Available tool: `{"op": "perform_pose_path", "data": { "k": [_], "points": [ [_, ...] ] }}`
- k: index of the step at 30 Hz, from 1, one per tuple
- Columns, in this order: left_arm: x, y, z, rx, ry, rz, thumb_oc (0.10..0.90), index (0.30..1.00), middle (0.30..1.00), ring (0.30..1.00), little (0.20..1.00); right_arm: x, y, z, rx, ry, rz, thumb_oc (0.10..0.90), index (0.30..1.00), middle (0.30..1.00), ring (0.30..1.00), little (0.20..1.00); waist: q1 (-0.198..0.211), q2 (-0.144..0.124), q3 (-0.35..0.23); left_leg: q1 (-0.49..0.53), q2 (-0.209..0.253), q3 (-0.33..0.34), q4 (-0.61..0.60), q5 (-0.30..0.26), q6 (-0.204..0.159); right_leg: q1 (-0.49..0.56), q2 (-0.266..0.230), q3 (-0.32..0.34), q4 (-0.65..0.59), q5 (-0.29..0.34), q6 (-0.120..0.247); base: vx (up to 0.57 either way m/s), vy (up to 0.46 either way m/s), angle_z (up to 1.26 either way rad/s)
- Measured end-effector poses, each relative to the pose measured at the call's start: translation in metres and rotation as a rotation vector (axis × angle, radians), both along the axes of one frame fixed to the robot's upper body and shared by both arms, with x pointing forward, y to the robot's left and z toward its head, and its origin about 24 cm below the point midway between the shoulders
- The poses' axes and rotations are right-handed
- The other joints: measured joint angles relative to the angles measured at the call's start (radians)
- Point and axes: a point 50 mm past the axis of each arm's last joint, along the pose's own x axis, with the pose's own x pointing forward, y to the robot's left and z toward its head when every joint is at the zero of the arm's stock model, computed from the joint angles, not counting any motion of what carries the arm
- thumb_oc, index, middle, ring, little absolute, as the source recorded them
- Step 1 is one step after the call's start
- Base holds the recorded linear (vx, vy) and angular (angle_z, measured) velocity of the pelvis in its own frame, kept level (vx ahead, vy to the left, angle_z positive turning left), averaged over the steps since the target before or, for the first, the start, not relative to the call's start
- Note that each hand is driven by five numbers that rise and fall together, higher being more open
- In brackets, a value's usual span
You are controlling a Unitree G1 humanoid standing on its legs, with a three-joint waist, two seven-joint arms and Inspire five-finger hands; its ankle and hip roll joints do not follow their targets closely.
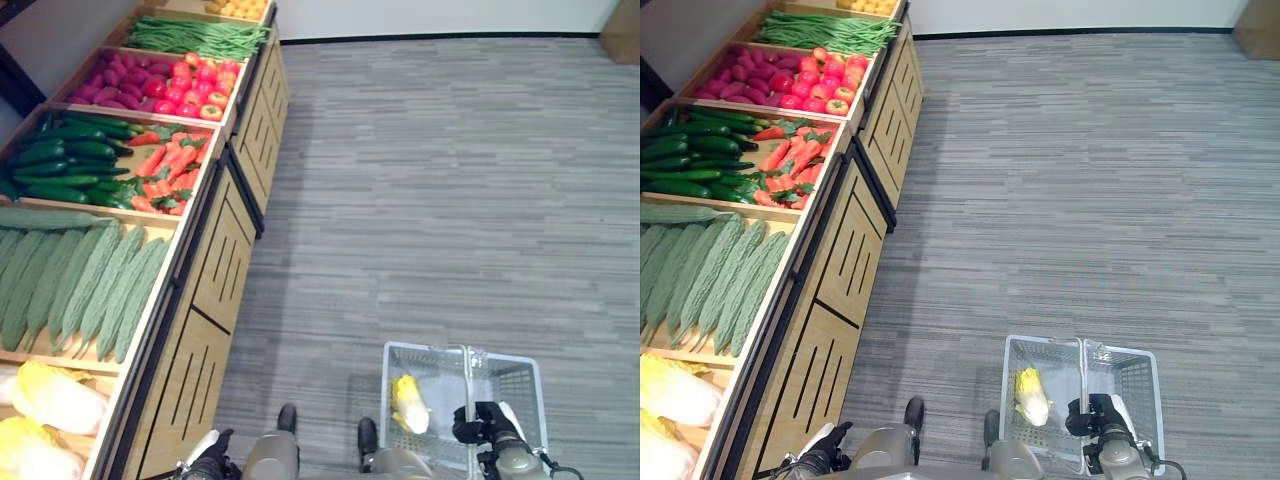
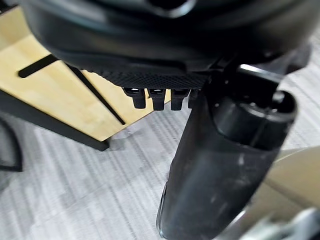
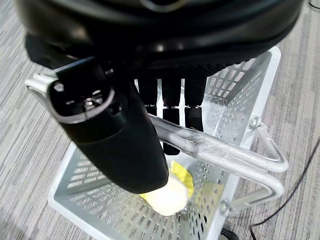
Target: Get the vegetables into the basket
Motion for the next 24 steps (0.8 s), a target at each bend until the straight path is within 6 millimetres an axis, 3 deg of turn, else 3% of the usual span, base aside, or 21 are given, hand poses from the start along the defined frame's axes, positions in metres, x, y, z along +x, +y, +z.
{"op": "perform_pose_path", "data": {
  "k": [3,4,5,7,9,11,14,17,19,20,21,22,24],
  "points": [
    [-0.002,0.000,0.000,0.002,0.007,-0.005,0.900,1.000,1.000,1.000,1.000,0.001,0.000,0.000,0.000,0.000,0.000,0.400,0.300,0.300,0.300,0.300,0.008,0.004,0.007,-0.009,0.001,0.000,-0.020,0.003,-0.001,0.012,0.002,0.003,-0.008,0.000,0.000,0.22,0.216,-0.10],
    [-0.007,-0.001,-0.002,0.004,0.025,-0.019,0.900,1.000,1.000,1.000,1.000,0.002,0.001,0.000,-0.001,-0.001,0.003,0.400,0.300,0.300,0.300,0.300,0.027,0.012,0.009,-0.010,0.004,0.000,-0.042,0.007,0.003,0.026,0.006,0.028,-0.013,-0.003,0.005,0.20,0.277,-1.06],
    [-0.026,-0.004,-0.005,-0.005,0.066,-0.014,0.900,1.000,1.000,1.000,1.000,-0.006,0.002,-0.002,-0.002,0.020,0.025,0.400,0.300,0.300,0.300,0.300,0.022,0.052,-0.016,0.084,0.011,0.040,-0.071,0.075,0.070,0.076,0.004,0.086,0.011,-0.055,0.081,0.20,0.297,-1.13],
    [-0.017,0.002,-0.003,0.010,0.042,-0.020,0.900,1.000,1.000,1.000,1.000,-0.011,0.007,-0.005,0.016,0.030,0.034,0.400,0.300,0.300,0.300,0.300,0.021,0.028,-0.021,0.102,-0.029,0.065,-0.078,0.046,0.100,0.060,-0.042,0.087,0.064,-0.073,0.106,0.16,0.250,-0.54],
    [-0.008,0.001,-0.001,0.007,0.013,-0.023,0.900,1.000,1.000,1.000,1.000,-0.013,0.009,-0.006,0.027,0.030,0.031,0.400,0.300,0.300,0.300,0.300,0.020,0.022,-0.027,0.122,-0.058,0.089,-0.077,0.028,0.124,0.048,-0.073,0.092,0.106,-0.090,0.125,0.09,0.150,-0.22],
    [0.009,0.008,0.005,0.027,-0.042,-0.036,0.900,1.000,1.000,1.000,1.000,-0.010,0.019,-0.009,0.059,0.027,0.044,0.400,0.300,0.300,0.300,0.300,0.017,-0.001,-0.043,0.128,-0.098,0.101,-0.077,0.012,0.145,0.040,-0.108,0.088,0.130,-0.101,0.153,0.13,0.240,-0.11],
    [0.026,0.019,0.013,0.059,-0.090,-0.043,0.900,1.000,1.000,1.000,1.000,0.001,0.032,-0.010,0.096,0.008,0.051,0.400,0.300,0.300,0.300,0.300,0.023,-0.030,-0.060,0.140,-0.117,0.108,-0.077,-0.003,0.162,0.024,-0.130,0.092,0.168,-0.108,0.181,0.08,0.210,-0.02],
    [0.027,0.018,0.012,0.067,-0.077,-0.070,0.900,1.000,1.000,1.000,1.000,0.014,0.036,-0.007,0.102,-0.022,0.059,0.400,0.300,0.300,0.300,0.300,0.033,-0.041,-0.069,0.148,-0.120,0.124,-0.075,-0.026,0.174,-0.011,-0.131,0.093,0.241,-0.116,0.197,0.06,0.208,-0.22],
    [0.024,0.018,0.011,0.070,-0.042,-0.078,0.900,1.000,1.000,1.000,1.000,0.023,0.038,-0.005,0.107,-0.042,0.055,0.400,0.300,0.300,0.300,0.300,0.029,-0.046,-0.070,0.154,-0.137,0.155,-0.053,-0.072,0.206,-0.152,-0.137,0.095,0.517,-0.110,0.202,0.17,0.228,-0.46],
    [0.025,0.011,0.009,0.051,-0.037,-0.108,0.900,1.000,1.000,1.000,1.000,0.026,0.036,-0.002,0.098,-0.073,0.038,0.400,0.300,0.300,0.300,0.300,0.017,-0.045,-0.070,0.183,-0.158,0.151,-0.062,-0.081,0.241,-0.279,-0.155,0.088,0.770,-0.049,0.198,0.20,0.126,0.04],
    [0.033,0.006,0.011,0.043,-0.060,-0.120,0.900,1.000,1.000,1.000,1.000,0.032,0.040,0.001,0.106,-0.109,0.057,0.400,0.300,0.300,0.300,0.300,0.000,-0.044,-0.072,0.201,-0.162,0.134,-0.059,-0.083,0.281,-0.375,-0.151,0.039,0.781,-0.091,0.185,0.31,0.015,0.26],
    [0.037,0.006,0.012,0.044,-0.076,-0.123,0.900,1.000,1.000,1.000,1.000,0.033,0.046,0.000,0.119,-0.110,0.076,0.400,0.300,0.300,0.300,0.300,-0.005,-0.045,-0.072,0.212,-0.163,0.128,-0.059,-0.091,0.287,-0.424,-0.126,0.009,0.641,-0.073,0.192,0.36,-0.079,0.54],
    [0.036,0.003,0.011,0.043,-0.069,-0.127,0.900,1.000,1.000,1.000,1.000,0.018,0.049,-0.007,0.132,-0.073,0.057,0.400,0.300,0.300,0.300,0.300,-0.034,-0.054,-0.073,0.247,-0.182,0.088,-0.040,-0.146,0.260,-0.449,-0.086,0.005,0.287,-0.014,0.178,0.38,-0.133,0.53]
  ]
}}
